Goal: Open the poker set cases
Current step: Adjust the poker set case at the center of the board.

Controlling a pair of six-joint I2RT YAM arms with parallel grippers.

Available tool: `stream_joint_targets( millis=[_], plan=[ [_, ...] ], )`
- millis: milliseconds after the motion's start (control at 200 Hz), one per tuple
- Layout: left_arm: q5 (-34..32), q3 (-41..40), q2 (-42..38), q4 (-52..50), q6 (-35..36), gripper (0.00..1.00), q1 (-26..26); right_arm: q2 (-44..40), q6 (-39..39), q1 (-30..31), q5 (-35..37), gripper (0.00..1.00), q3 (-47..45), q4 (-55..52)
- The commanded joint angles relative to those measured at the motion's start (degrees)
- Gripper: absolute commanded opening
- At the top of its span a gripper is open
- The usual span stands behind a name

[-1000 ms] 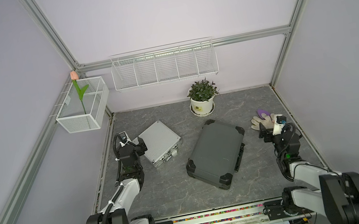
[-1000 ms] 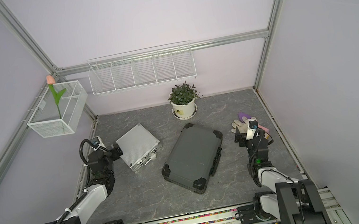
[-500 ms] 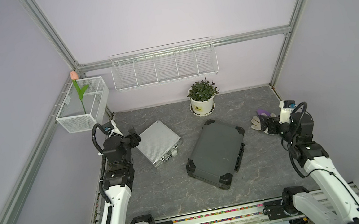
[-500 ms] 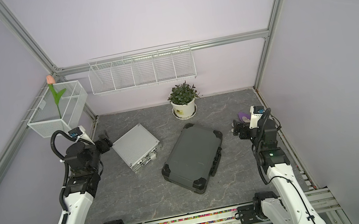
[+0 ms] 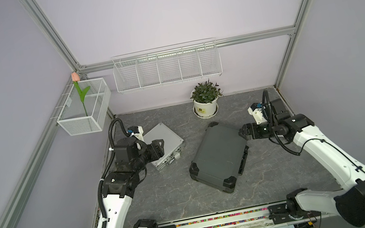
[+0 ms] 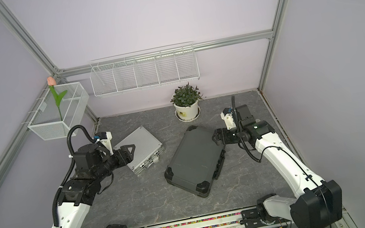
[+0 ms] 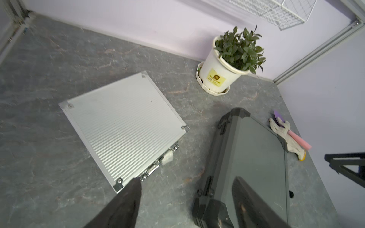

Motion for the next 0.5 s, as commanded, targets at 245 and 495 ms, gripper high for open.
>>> stream_joint_targets(
  millis=[245,495],
  plan=[
    [7.25,-8.04,-6.83,-11.38,-15.96,0.71,-8.37,16.35,-6.97,1.12,2.60,0.85,16.32,-16.92],
    [8.41,-12.51,-5.37,-11.87,-22.71,0.71,-16.03,24.46,-7.87,1.10,2.30,0.88,23.23,-17.93]
  ],
)
